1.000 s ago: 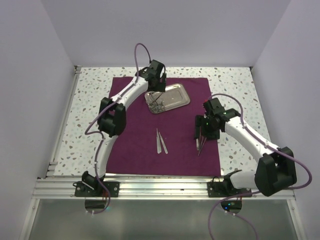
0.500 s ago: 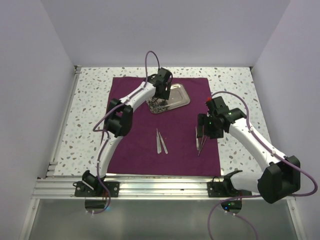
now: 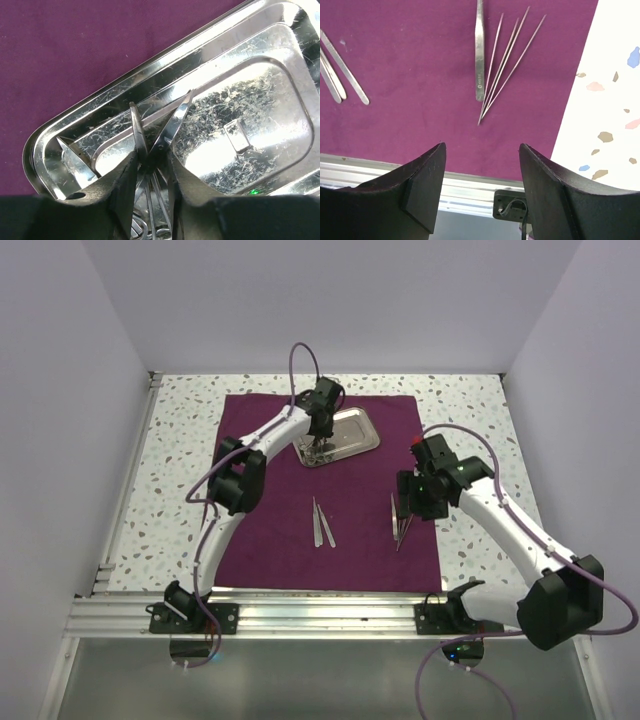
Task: Open and lay out the surgical kit
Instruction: Pick up the medical item from the container.
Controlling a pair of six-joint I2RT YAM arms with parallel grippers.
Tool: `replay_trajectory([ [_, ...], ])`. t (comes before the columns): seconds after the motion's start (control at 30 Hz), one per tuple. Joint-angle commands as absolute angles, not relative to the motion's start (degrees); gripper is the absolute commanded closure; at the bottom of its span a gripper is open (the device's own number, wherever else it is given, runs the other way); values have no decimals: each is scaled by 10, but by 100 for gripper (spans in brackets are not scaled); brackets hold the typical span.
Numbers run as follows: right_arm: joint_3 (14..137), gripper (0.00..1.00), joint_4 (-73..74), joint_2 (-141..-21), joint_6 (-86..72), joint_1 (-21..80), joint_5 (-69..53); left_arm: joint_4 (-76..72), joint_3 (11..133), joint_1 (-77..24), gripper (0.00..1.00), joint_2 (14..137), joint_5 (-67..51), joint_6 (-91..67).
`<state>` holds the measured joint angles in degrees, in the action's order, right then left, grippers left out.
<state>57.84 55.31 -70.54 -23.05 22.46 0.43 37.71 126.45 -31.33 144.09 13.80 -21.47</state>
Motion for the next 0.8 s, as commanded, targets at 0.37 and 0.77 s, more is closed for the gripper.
replay_trajectory([
  [0.37,620,36,520,-733,-246,258,15,436,1237,-292,100,1463,125,-221],
  [0.77,691,36,524,-775,-256,258,47,424,1283,-282,100,1376,135,-215],
])
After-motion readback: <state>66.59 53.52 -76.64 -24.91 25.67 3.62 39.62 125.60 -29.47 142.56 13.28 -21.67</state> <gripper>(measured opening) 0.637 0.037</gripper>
